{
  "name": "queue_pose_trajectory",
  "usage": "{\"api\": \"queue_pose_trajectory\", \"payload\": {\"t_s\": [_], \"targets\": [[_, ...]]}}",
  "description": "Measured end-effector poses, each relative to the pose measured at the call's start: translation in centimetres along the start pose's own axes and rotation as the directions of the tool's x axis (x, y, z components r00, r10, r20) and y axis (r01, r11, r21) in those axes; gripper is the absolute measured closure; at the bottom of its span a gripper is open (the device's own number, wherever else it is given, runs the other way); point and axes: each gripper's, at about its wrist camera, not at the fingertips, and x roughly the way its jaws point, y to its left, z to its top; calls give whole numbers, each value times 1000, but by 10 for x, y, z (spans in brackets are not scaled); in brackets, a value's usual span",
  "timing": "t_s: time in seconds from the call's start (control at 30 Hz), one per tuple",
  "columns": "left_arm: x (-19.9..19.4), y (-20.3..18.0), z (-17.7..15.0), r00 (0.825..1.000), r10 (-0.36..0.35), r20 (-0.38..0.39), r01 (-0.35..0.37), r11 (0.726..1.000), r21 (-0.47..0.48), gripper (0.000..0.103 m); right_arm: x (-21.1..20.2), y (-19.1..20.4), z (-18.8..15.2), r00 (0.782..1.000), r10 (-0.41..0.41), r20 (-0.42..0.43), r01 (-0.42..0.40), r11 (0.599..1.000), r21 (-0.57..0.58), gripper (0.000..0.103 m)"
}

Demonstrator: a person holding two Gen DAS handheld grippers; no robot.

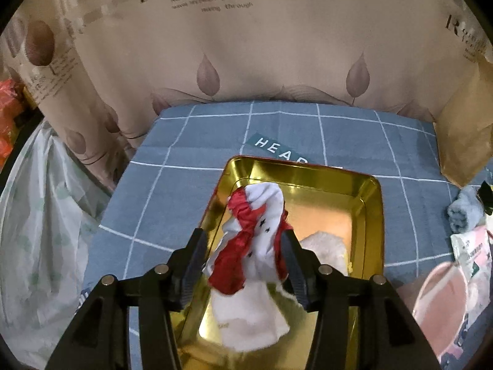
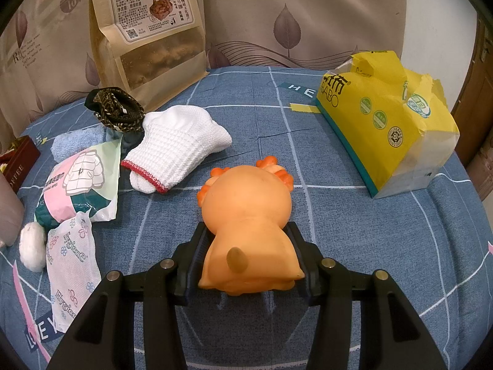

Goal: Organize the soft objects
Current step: 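Carry the ruffled hat with the left gripper into the tray and release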

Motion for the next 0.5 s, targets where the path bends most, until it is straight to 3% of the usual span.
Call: {"api": "queue_pose_trajectory", "payload": {"t_s": [0.27,0.5], "targets": [[-49,-3,-37,996,60,63,-62,998,24,51,0,0,0,1000,0,0,0,1000,0,55],[-73,0,-79,995,35,97,-29,998,-62,51,1,1,1,1000,-5,-1,5,1000,-4,55]]}}
